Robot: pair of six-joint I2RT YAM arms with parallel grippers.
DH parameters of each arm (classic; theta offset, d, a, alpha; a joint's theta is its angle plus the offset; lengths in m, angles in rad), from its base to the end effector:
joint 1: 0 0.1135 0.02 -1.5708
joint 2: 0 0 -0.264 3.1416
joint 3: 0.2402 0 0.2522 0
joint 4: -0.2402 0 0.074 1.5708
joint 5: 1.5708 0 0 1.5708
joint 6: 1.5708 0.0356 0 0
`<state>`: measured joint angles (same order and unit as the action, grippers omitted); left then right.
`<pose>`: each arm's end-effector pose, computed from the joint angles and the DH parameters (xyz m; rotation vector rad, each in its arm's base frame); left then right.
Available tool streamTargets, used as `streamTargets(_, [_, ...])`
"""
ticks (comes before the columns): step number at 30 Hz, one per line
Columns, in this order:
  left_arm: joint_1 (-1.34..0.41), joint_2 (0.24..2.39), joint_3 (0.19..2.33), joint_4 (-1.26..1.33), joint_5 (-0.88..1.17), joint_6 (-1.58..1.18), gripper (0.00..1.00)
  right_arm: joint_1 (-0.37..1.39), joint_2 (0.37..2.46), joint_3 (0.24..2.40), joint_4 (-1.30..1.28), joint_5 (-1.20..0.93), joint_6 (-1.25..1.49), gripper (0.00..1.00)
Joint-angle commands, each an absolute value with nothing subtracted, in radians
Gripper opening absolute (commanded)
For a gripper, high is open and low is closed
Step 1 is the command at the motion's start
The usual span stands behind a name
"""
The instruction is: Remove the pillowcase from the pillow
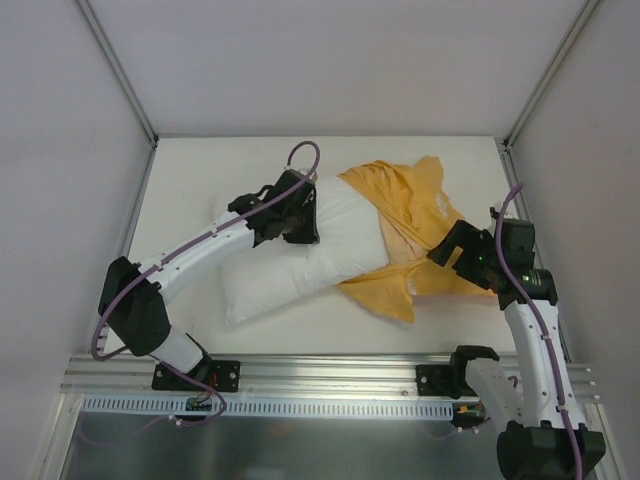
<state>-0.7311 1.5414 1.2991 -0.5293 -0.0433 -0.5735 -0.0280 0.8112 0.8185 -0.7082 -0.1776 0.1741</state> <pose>0.2564 -0.2279 0.3005 0.1684 2.4135 -0.5786 0.1662 0.0016 0.2964 0.1357 2.2696 0.2788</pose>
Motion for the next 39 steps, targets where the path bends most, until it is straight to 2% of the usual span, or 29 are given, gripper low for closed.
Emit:
streamTargets(1, [-0.655,1.476,1.267,-0.63,-0.101,-0.569,0.0,-0.055,0.756,0.845,-0.667,-0.31,0.12,0.96])
streamTargets(5, [-0.624,1.448,1.27,-0.626,-0.087,-0.563,0.0,-0.055,0.69,0.822,-0.582,-0.577,0.097,0.96])
streamTargets(7, [-0.608,1.442,1.27,-0.624,-0.083,-0.561,0.0,-0.054,0.658,0.81,-0.558,-0.61,0.097,0.96])
streamTargets(10, [-0.597,1.442,1.269,-0.626,-0.071,-0.561,0.0,-0.055,0.64,0.811,-0.603,-0.533,0.097,0.96])
streamTargets(13, [-0.594,1.43,1.267,-0.626,-0.069,-0.56,0.0,-0.055,0.672,0.827,-0.703,-0.282,0.126,0.96])
streamTargets(17, [-0.583,1.408,1.262,-0.627,-0.072,-0.56,0.0,-0.055,0.727,0.798,-0.772,-0.145,0.124,0.96])
streamTargets(23, [-0.552,1.385,1.267,-0.627,-0.051,-0.549,0.0,-0.054,0.781,0.661,-0.704,-0.179,0.127,0.97])
streamTargets(24, [-0.554,1.384,1.269,-0.627,-0.051,-0.548,0.0,-0.055,0.787,0.652,-0.672,-0.198,0.132,1.0])
streamTargets(26, [-0.551,1.379,1.27,-0.627,-0.051,-0.549,0.0,-0.054,0.792,0.643,-0.647,-0.241,0.149,0.69])
streamTargets(27, [-0.552,1.376,1.269,-0.627,-0.058,-0.552,0.0,-0.055,0.779,0.646,-0.634,-0.247,0.172,0.5])
streamTargets(28, [-0.551,1.367,1.267,-0.627,-0.063,-0.555,0.0,-0.055,0.77,0.652,-0.634,-0.241,0.182,0.17])
streamTargets(29, [-0.548,1.361,1.267,-0.627,-0.066,-0.555,0.0,-0.054,0.761,0.661,-0.632,-0.207,0.192,0.06])
streamTargets(30, [-0.545,1.348,1.264,-0.627,-0.071,-0.557,0.0,-0.055,0.746,0.692,-0.638,-0.186,0.202,0.01])
streamTargets(33, [-0.519,1.318,1.252,-0.626,-0.08,-0.574,0.0,-0.057,0.747,0.765,-0.663,-0.112,0.216,0.01])
streamTargets(39, [-0.424,1.246,1.21,-0.629,-0.057,-0.558,0.0,-0.081,0.828,1.079,-0.684,-0.046,0.256,0.01])
